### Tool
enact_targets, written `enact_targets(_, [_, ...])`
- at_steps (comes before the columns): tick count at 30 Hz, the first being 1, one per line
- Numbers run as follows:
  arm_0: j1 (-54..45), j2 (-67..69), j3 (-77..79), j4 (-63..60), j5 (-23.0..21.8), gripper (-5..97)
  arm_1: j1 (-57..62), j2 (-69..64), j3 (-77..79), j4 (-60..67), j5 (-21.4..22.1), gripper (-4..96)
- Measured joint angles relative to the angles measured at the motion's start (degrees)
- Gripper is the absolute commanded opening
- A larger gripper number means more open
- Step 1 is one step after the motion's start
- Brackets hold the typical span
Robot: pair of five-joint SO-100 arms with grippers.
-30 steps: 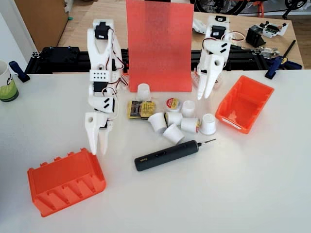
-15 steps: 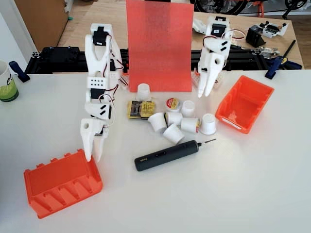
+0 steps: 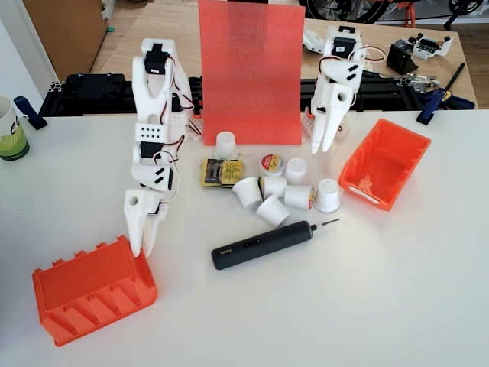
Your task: Sort the coffee pods, blue into left, red into right
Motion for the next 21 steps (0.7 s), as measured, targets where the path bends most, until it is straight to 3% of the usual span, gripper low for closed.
enact_targets(10, [0.18,-0.62,0.0,4.13,1.05,9,0.0,0.0,0.0,0.0,0.0,22.2])
enact_targets(17, [0.18,-0.88,-0.18,4.04,1.23,-5,0.0,0.0,0.0,0.0,0.0,22.2])
enact_targets(21, [0.97,-1.05,-0.44,4.39,1.23,-5,0.0,0.0,0.0,0.0,0.0,22.1])
